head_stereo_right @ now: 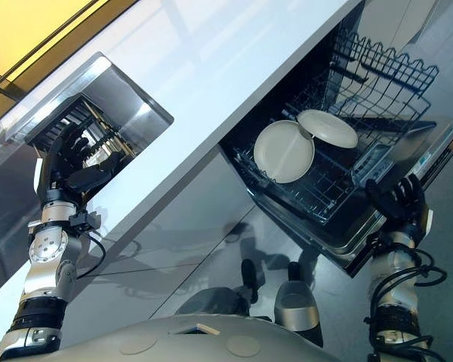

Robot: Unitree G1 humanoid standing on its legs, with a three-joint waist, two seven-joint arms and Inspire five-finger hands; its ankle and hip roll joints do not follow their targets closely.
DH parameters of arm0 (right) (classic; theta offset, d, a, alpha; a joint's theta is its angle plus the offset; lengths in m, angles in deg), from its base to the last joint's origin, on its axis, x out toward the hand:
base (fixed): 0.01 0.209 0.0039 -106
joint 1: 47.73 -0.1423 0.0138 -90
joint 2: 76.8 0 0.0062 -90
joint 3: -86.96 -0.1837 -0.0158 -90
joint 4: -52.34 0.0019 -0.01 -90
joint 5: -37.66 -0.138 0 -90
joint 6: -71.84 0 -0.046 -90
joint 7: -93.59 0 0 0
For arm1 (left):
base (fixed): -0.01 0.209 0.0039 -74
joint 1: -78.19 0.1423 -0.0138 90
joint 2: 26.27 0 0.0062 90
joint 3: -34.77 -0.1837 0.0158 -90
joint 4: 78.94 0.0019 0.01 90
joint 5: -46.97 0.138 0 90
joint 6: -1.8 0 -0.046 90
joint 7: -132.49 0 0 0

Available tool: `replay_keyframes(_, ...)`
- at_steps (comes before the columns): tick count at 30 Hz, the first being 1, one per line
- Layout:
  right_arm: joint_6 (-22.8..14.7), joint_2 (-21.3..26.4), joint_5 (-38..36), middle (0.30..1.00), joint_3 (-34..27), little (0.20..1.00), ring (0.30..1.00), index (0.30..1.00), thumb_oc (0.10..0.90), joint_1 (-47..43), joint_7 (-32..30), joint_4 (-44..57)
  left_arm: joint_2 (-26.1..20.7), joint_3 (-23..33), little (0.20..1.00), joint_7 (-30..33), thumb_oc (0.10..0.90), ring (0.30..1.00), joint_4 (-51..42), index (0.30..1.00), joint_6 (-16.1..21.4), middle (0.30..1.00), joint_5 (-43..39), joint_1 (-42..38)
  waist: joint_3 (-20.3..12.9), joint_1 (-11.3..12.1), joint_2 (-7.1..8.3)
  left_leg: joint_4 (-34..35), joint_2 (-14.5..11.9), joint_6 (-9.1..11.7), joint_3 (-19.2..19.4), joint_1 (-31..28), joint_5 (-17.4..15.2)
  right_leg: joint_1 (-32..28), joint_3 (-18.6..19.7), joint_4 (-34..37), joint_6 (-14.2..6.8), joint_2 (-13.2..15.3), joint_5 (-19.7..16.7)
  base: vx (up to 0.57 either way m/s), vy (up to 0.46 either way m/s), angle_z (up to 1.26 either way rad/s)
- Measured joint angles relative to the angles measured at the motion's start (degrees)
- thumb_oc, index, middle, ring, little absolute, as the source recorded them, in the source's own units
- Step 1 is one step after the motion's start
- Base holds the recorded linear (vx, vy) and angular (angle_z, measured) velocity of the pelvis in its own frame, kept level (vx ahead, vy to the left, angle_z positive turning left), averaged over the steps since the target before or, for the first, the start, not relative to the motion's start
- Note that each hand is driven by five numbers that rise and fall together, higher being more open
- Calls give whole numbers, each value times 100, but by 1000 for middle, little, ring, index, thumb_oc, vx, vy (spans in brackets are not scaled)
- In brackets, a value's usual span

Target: Pick up plates and place into dishwasher.

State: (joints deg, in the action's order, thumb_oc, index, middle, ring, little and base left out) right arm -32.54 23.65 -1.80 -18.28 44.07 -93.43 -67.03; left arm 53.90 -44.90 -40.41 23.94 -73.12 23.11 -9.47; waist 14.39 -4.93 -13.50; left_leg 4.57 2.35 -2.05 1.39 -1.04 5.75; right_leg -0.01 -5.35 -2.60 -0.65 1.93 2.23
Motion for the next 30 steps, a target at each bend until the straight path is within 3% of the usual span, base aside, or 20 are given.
replay_keyframes(4, -40, 355, 14, 900, 42, 900, 900, 900, 800, -455, 246, -231, -108, -110, 900, 61, 800, 900, 1, 900, 9, 900, -173, -333, 308, 60, -170, -167, 28, 120, -112, 370, 43, 643, -116, -856, 91, 94, 315, -80, -15, 17)
replay_keyframes(11, -303, 490, 61, 900, 148, 900, 900, 900, 800, -1091, 281, -159, -391, -102, 900, 313, 800, 900, -4, 900, 286, 900, -550, -689, 650, 196, -96, -693, 219, 150, -199, 1118, 47, 1816, -235, -2478, 275, 421, 929, -107, -55, 13)
replay_keyframes(17, -166, 742, -8, 900, 164, 900, 900, 900, 800, -1159, 519, -57, -418, -78, 900, 453, 800, 900, -4, 900, 415, 900, -553, -832, 752, 204, -35, -933, 196, 268, -339, 1370, 19, 2048, -430, -2765, 420, 475, 1072, -38, -43, 11)
replay_keyframes(23, 574, 1080, -719, 900, 167, 900, 900, 900, 800, -1199, 1235, -53, -422, -62, 900, 449, 800, 900, -4, 900, 417, 900, -552, -948, 782, 210, 14, -1050, 157, 308, -397, 1461, -2, 2039, -609, -2777, 405, 493, 1083, 0, 0, 0)
replay_keyframes(30, 1071, 1037, -1400, 900, 324, 900, 900, 900, 800, -1285, 1296, 201, -468, 24, 900, 502, 800, 900, 117, 900, 483, 900, -545, -1033, 832, 306, 136, -1251, 112, 372, -489, 1483, -63, 1977, -880, -2736, 503, 544, 1019, 30, 57, -11)
